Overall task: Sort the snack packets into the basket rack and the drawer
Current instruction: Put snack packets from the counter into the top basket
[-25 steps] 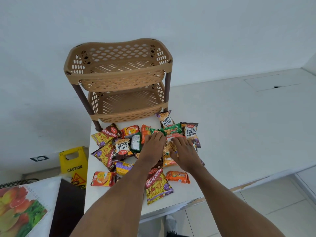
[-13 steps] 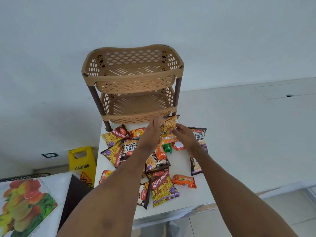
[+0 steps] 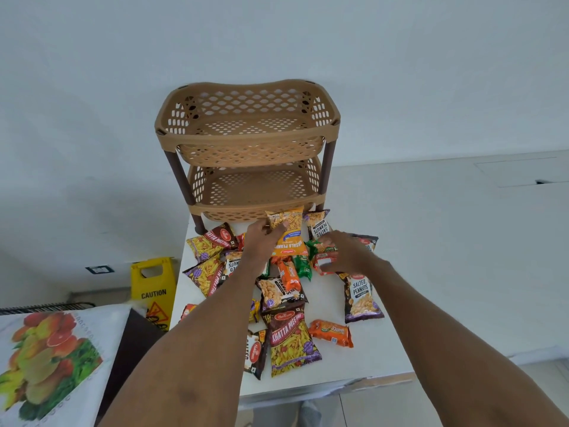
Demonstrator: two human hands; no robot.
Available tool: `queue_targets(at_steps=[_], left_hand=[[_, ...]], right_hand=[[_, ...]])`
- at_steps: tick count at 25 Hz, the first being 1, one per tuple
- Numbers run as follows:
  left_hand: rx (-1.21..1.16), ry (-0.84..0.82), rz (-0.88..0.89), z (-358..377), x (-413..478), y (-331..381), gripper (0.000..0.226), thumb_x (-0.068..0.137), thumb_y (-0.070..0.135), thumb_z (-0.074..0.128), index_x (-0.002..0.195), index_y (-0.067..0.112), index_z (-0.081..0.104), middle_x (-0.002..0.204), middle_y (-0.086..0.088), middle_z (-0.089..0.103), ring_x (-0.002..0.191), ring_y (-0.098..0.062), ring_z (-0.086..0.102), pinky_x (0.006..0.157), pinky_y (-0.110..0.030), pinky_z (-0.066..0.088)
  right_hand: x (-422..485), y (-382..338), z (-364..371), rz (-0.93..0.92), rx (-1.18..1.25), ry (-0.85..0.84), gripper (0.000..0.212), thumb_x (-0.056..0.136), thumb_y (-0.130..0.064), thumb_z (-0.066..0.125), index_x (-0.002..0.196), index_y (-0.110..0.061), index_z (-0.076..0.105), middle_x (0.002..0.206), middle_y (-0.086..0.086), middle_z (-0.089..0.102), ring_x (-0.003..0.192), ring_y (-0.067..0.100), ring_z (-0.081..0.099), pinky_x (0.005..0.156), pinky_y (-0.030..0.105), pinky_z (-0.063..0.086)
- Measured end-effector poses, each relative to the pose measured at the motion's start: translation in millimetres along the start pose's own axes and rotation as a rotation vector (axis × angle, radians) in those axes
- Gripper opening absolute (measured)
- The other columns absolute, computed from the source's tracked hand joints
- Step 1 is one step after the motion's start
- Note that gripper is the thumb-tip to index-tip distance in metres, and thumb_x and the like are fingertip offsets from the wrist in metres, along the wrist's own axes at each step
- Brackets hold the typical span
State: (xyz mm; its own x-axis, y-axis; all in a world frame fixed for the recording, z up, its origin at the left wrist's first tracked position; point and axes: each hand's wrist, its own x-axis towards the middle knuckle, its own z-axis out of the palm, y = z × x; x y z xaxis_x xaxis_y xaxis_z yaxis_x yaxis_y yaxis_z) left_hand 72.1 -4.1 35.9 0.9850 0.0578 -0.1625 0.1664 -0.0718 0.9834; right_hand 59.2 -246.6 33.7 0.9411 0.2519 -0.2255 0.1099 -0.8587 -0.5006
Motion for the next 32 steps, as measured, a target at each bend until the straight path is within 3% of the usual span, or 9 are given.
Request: queue_targets(at_steps=[2,5,7,11,14,16,20,26,32], left_hand=[[-0.048,0.014,-0.048,-4,3,2,0.032,0.095,0.033,0.078,0.097,0.002,0.071,0.091,-0.011,0.072,0.082,-0.027,0.065,0.074,-0.043,0.05],[-0.1,0.015,-0.074,-4,4,8,0.026,0.094,0.031,0.08,0.11,0.011,0.078,0.107,-0.009,0.082,0.102,-0.039,0.077,0.088,-0.055,0.061],[-0.118,-0.014,-0.066,-5,5,12,0.021,0.092,0.031,0.082,0.109,0.019,0.08,0.109,-0.005,0.083,0.106,-0.033,0.078,0.091,-0.051,0.063],[-0.13,-0.067,-0.064,-13,9,19,0.021,0.092,0.029,0.082,0.112,0.022,0.08,0.102,-0.001,0.084,0.084,-0.017,0.081,0.064,-0.028,0.062],[-0.085,-0.097,-0.097,-22,16,27,0.028,0.092,0.032,0.082,0.115,0.017,0.079,0.105,-0.007,0.083,0.091,-0.023,0.079,0.072,-0.032,0.061],[-0.051,-0.123,-0.104,-30,21,35,0.04,0.09,0.037,0.083,0.118,0.009,0.077,0.113,-0.02,0.078,0.1,-0.027,0.072,0.082,-0.041,0.057],[-0.018,-0.228,-0.141,-45,29,62,0.054,0.083,0.045,0.083,0.121,0.008,0.076,0.123,-0.015,0.078,0.121,-0.036,0.07,0.113,-0.055,0.049],[-0.089,-0.454,0.029,-60,46,159,0.039,0.089,0.034,0.075,0.115,0.006,0.077,0.117,-0.015,0.077,0.102,-0.026,0.072,0.094,-0.038,0.061],[-0.083,-0.261,0.246,-111,97,265,0.036,0.096,0.037,0.073,0.119,0.009,0.076,0.12,-0.014,0.079,0.111,-0.03,0.077,0.088,-0.042,0.065]], right_hand=[[0,10,-1,-0.037,-0.366,-0.074,0.092,0.075,-0.043,0.088,0.153,-0.022,0.044,0.152,0.004,0.051,0.141,0.028,0.047,0.115,0.045,0.04],[9,9,7,-0.105,-0.573,-0.082,0.083,0.081,-0.04,0.083,0.152,-0.02,0.045,0.152,0.004,0.051,0.141,0.027,0.048,0.118,0.043,0.034],[13,8,11,-0.122,-0.587,-0.062,0.076,0.083,-0.037,0.081,0.149,-0.019,0.048,0.148,0.004,0.053,0.138,0.026,0.05,0.115,0.042,0.038],[18,10,12,-0.192,-0.603,-0.028,0.066,0.082,-0.035,0.082,0.14,-0.017,0.055,0.136,0.004,0.058,0.128,0.025,0.057,0.105,0.039,0.046],[23,8,5,-0.251,-0.577,-0.032,0.061,0.078,-0.035,0.082,0.132,-0.019,0.059,0.123,0.003,0.062,0.116,0.024,0.061,0.089,0.035,0.049],[26,4,-2,-0.261,-0.5,-0.04,0.066,0.074,-0.036,0.082,0.132,-0.019,0.056,0.122,0.003,0.061,0.114,0.024,0.059,0.08,0.032,0.044],[35,-8,-24,-0.234,-0.274,-0.126,0.077,0.076,-0.036,0.084,0.143,-0.016,0.053,0.129,0.005,0.054,0.118,0.025,0.054,0.093,0.036,0.05],[29,-39,-76,-0.228,0.508,-0.009,0.05,0.08,-0.039,0.086,0.127,-0.033,0.069,0.119,-0.016,0.072,0.113,0.01,0.068,0.088,0.024,0.055],[47,-105,-122,-0.388,1.13,0.045,0.047,0.094,-0.027,0.077,0.138,-0.019,0.063,0.134,0.013,0.069,0.125,0.03,0.067,0.101,0.043,0.057]])
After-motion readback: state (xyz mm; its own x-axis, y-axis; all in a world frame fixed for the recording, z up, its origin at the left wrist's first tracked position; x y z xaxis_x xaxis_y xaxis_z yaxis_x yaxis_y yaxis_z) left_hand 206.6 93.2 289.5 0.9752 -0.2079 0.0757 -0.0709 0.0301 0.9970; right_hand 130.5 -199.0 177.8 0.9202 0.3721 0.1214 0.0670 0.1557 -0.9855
